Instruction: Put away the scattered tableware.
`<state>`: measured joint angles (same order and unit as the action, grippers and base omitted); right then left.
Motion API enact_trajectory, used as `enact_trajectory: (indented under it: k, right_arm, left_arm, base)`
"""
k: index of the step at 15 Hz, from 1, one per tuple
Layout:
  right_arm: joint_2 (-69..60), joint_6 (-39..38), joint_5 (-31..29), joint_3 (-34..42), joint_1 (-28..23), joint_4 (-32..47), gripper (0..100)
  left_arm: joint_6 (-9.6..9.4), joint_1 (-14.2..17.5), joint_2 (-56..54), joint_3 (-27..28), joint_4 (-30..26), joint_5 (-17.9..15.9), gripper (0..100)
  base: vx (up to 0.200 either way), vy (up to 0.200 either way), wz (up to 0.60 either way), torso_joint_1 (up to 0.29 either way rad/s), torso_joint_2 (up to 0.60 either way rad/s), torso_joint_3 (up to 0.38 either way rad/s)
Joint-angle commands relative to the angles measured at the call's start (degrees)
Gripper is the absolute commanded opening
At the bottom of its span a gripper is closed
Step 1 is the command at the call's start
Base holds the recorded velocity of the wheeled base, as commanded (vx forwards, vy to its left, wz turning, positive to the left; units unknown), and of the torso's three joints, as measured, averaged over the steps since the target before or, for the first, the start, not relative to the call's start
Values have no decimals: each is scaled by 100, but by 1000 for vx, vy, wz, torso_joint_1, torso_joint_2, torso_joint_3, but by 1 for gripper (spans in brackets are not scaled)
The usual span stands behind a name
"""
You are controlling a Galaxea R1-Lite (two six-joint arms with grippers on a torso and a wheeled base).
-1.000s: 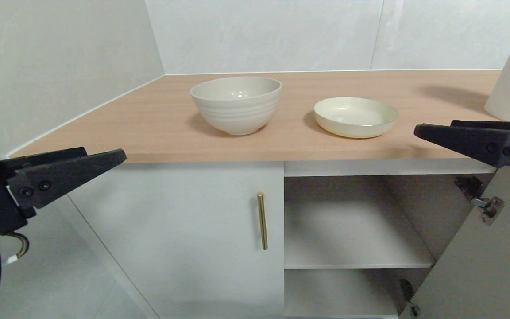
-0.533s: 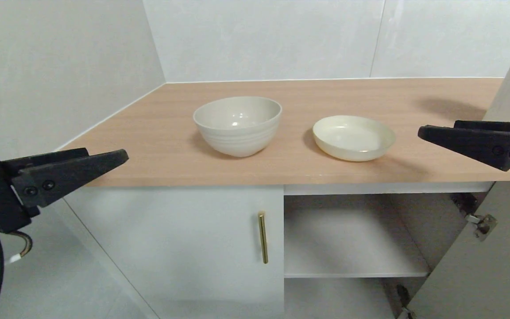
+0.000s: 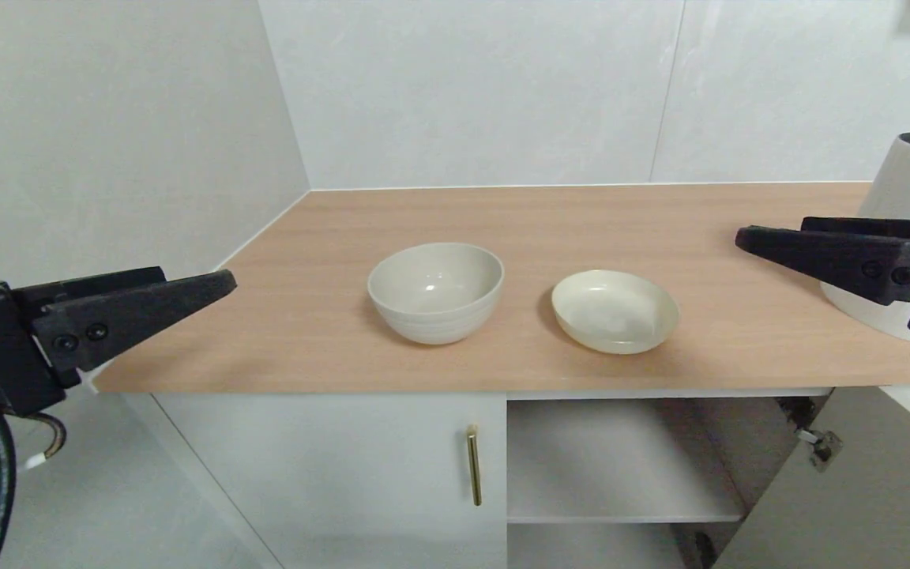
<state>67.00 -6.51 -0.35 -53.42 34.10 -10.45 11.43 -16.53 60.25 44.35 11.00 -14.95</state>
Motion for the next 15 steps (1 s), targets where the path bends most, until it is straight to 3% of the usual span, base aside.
enact_trajectory:
  k: [1,4,5,7,8,9,11,12,15]
  right_arm:
    - [85,1,0,-2,0,-80,100]
    - [560,1,-44,-81,-70,-520,100]
    - [832,9,-70,-239,-175,-555,100]
    - [1105,-35,-237,-564,-210,-300,100]
    - [1289,-175,-624,-986,-237,289,100]
    - [1500,-562,-791,-1355,-254,746,100]
    - [1869,-1080,-1160,-1988,-254,1642,100]
    - [2045,-1177,-1406,-2129,-254,1827,100]
    - [2239,-1212,-1784,-2146,-246,1801,100]
  left_arm:
    - [8,1,93,47,-1,-8,100]
    - [386,1,479,557,-36,9,100]
    - [641,1,848,1067,-62,36,100]
    - [808,1,1182,1550,-273,62,100]
    - [975,1,1288,1682,-792,53,100]
    - [1019,1,1578,1911,-1187,80,100]
    - [1238,-70,1833,2166,-1592,176,100]
    - [1432,-166,2035,2227,-1583,440,100]
    - [1493,-658,2756,2421,-1557,1864,100]
  base:
    - [0,0,0,183,-461,-286]
    - [0,0,0,61,-163,-93]
    - [0,0,0,0,0,0]
    - [0,0,0,0,0,0]
    - [0,0,0,0,0,0]
    - [0,0,0,0,0,0]
    - [0,0,0,0,0,0]
    - [0,0,0,0,0,0]
    - [0,0,0,0,0,0]
